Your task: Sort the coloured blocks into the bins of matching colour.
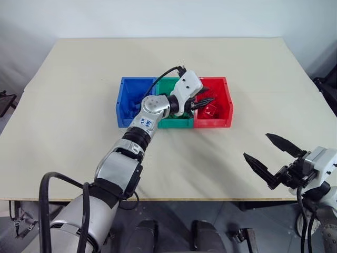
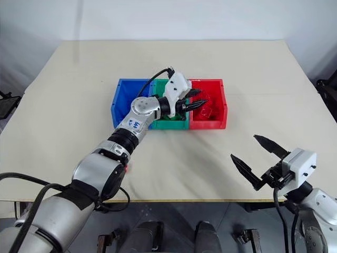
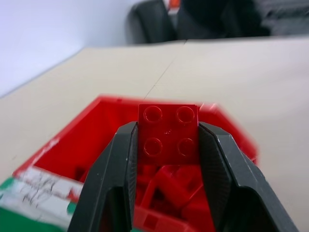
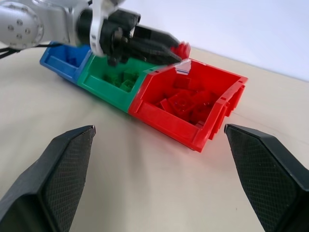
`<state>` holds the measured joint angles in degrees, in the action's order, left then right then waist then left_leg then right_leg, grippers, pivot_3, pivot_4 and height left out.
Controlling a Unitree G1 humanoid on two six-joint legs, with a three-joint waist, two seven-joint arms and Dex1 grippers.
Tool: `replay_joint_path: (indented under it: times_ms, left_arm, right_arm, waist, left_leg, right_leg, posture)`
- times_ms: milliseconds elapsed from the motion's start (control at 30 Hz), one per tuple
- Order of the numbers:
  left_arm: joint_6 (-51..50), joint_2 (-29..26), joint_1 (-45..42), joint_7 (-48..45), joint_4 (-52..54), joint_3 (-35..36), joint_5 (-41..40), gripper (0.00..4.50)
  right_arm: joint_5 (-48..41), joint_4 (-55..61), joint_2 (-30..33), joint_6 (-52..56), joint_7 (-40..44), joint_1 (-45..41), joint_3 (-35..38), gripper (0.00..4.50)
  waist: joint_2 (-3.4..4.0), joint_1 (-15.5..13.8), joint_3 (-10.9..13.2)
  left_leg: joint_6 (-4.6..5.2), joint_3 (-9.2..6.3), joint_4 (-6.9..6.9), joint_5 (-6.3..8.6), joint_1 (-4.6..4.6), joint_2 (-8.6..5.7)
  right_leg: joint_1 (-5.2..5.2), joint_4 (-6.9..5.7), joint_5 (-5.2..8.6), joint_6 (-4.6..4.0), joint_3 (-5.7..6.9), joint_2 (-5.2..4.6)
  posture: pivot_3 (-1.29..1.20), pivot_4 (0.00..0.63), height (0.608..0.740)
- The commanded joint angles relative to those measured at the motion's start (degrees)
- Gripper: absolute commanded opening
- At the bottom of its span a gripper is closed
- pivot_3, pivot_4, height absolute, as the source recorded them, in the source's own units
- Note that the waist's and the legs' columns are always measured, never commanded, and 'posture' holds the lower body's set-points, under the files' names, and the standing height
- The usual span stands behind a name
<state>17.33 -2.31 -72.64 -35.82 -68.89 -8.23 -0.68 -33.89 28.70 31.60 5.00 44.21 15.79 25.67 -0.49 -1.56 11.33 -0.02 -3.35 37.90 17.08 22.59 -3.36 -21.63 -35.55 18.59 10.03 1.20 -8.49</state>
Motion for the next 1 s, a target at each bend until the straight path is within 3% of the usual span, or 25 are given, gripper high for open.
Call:
replay_joint_path:
  times_ms: [33,67,200,367,533,633,867,1000]
  left_arm:
    - [2.01,0.97,-2.84,2.32,-1.63,0.71,1.98,1.45]
    - [1.94,1.21,-3.09,2.27,-2.06,1.20,1.90,1.45]
    - [3.04,1.42,-3.64,1.08,-2.28,2.48,1.68,2.82]
    - [6.27,-2.59,-0.52,-7.16,1.82,5.10,-0.85,4.46]
    - [5.12,-11.63,8.74,-17.96,13.63,7.45,-4.79,4.49]
    - [-1.17,-19.41,17.75,-21.51,27.35,10.63,-9.23,4.49]
    - [-16.63,-31.72,42.38,-17.81,60.27,22.36,-19.46,4.49]
    - [-20.19,-36.12,60.75,-17.74,70.09,31.64,-22.58,4.49]
  right_arm:
    - [-0.30,3.25,-0.51,-0.96,-1.48,0.92,1.59,4.50]
    - [-0.31,3.53,-0.60,-0.99,-1.77,1.10,1.60,4.50]
    - [-0.27,4.12,-0.81,-1.16,-2.42,1.52,1.03,4.50]
    - [-0.14,2.29,0.37,-1.37,0.12,-0.53,-1.38,4.50]
    - [-0.40,-2.32,3.12,-0.64,5.50,-6.23,-5.08,4.50]
    - [-0.22,-6.26,5.19,-0.34,10.17,-11.10,-8.55,4.50]
    - [-1.09,-14.94,7.57,1.12,19.90,-21.91,-14.42,4.50]
    - [-0.09,-18.60,7.02,0.67,25.17,-26.45,-18.74,4.50]
  waist:
    - [0.00,0.01,0.00]
    - [0.00,0.01,0.00]
    - [0.00,-0.05,0.00]
    - [0.00,0.21,0.00]
    - [0.03,1.41,-0.02]
    - [0.03,2.04,-0.01]
    - [0.03,1.55,-0.01]
    - [0.03,1.62,-0.01]
  left_leg:
    - [0.00,0.00,0.00,0.00,0.00,0.00]
    - [0.00,0.00,0.01,0.00,0.00,0.00]
    - [0.00,-0.01,0.04,0.00,0.02,-0.01]
    - [0.00,-0.01,0.03,0.00,0.01,0.00]
    - [-0.01,0.05,-0.05,-0.01,-0.19,0.08]
    - [-0.02,-0.18,-0.06,0.01,-0.23,0.14]
    - [-0.01,-0.56,0.05,0.08,-0.18,0.27]
    - [-0.04,-0.67,0.08,0.10,-0.19,0.28]
  right_leg:
    - [0.00,0.00,0.00,0.00,0.00,0.00]
    - [0.00,0.00,0.00,0.00,0.00,0.00]
    - [0.00,-0.02,-0.01,0.01,0.00,0.00]
    - [-0.01,-0.03,-0.01,0.01,0.00,0.00]
    - [-0.01,-0.11,0.00,0.00,-0.08,0.01]
    - [-0.05,-0.15,0.00,-0.01,-0.09,0.01]
    - [0.04,-0.20,-0.01,-0.05,-0.03,-0.11]
    - [0.07,-0.17,-0.01,-0.06,0.03,-0.12]
  posture:
    - [0.00,0.150,0.740]
    - [0.00,0.150,0.740]
    - [0.00,0.150,0.740]
    - [0.00,0.150,0.740]
    - [0.00,0.150,0.740]
    - [0.00,0.150,0.740]
    - [0.00,0.150,0.740]
    - [0.00,0.150,0.740]
